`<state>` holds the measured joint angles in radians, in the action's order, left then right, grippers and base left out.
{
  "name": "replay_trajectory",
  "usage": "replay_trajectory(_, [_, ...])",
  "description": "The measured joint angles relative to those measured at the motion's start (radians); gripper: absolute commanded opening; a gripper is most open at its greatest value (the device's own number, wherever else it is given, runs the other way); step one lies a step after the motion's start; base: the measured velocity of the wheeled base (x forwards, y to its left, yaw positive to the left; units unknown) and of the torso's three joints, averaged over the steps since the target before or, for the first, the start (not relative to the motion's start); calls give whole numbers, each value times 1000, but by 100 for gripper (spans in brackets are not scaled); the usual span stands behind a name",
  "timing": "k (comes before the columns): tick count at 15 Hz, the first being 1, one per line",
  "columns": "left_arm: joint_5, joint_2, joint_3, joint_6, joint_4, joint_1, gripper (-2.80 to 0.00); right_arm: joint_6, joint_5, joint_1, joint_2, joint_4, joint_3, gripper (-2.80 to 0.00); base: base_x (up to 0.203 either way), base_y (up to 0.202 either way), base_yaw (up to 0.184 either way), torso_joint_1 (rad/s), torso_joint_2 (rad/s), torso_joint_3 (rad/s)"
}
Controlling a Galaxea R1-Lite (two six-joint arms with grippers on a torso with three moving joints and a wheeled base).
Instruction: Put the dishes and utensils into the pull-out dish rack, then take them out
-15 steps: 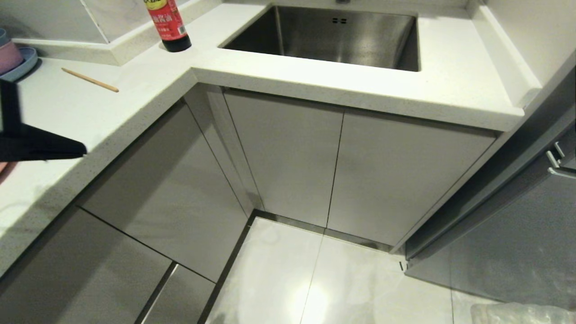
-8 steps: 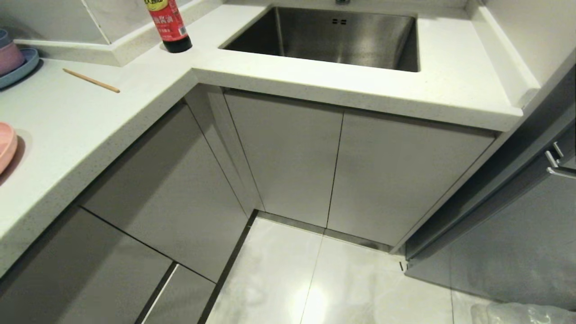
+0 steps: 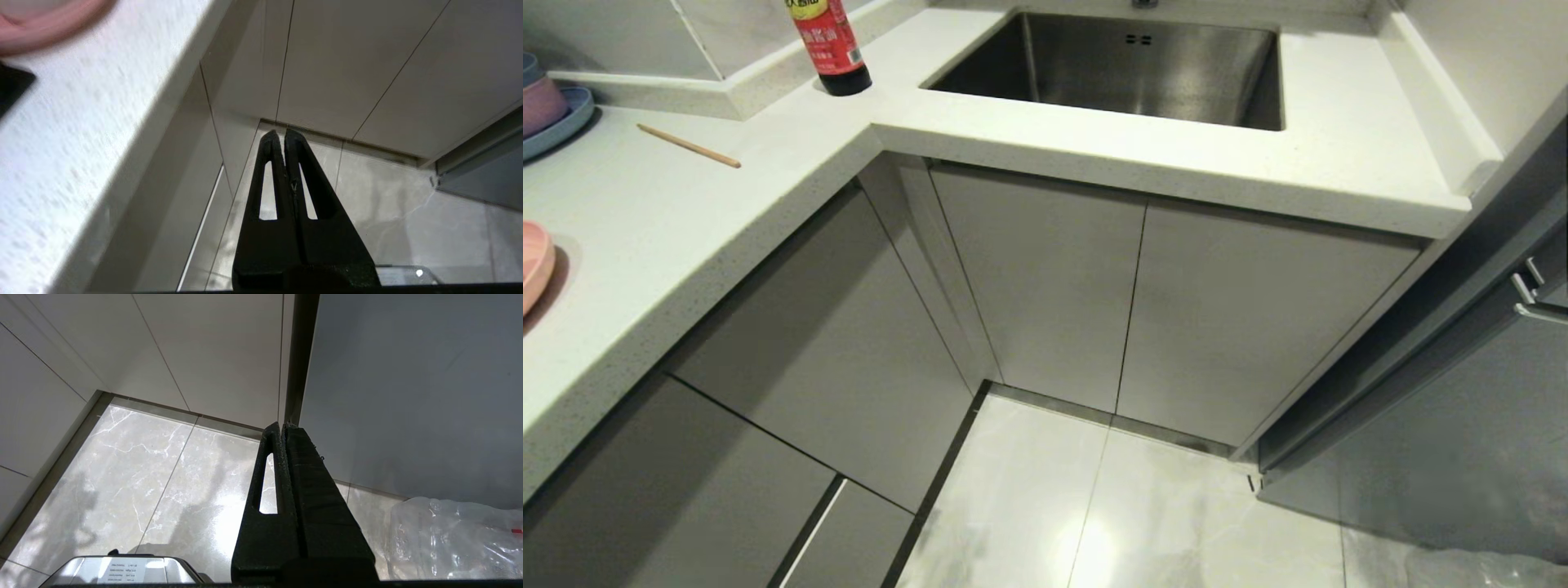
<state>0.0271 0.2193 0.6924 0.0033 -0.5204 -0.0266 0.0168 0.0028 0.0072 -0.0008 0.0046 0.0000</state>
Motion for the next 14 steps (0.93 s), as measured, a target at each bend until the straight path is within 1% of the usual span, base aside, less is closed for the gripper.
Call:
replay_trajectory(2, [-18,-101,-143,46,10,18,-280,0,0,0,0,0,0,-280,0,0,0,0,0,0])
replay_trajectory(4, [-51,-165,-295,55,67,28,-280,0,0,0,0,0,0,-280,0,0,0,0,0,0])
replay_trajectory(5, [-69,-184,-383,55,133,31,-280,0,0,0,0,0,0,-280,0,0,0,0,0,0])
replay_trajectory(7, [-89,-205,-555,54,329,34,-280,0,0,0,0,0,0,-280,0,0,0,0,0,0])
replay_trajectory(8, [-79,-211,-605,55,446,35,-280,0,0,0,0,0,0,-280,0,0,0,0,0,0])
replay_trajectory(9, [-59,-215,-638,66,537,35,-280,0,0,0,0,0,0,-280,0,0,0,0,0,0])
replay_trajectory(10, [-35,-217,-656,82,562,35,-280,0,0,0,0,0,0,-280,0,0,0,0,0,0])
replay_trajectory(11, [-13,-218,-670,86,540,36,-280,0,0,0,0,0,0,-280,0,0,0,0,0,0])
replay_trajectory(12, [-10,-219,-678,64,502,36,-280,0,0,0,0,0,0,-280,0,0,0,0,0,0])
replay_trajectory(14, [-41,-221,-687,-13,513,36,-280,0,0,0,0,0,0,-280,0,0,0,0,0,0])
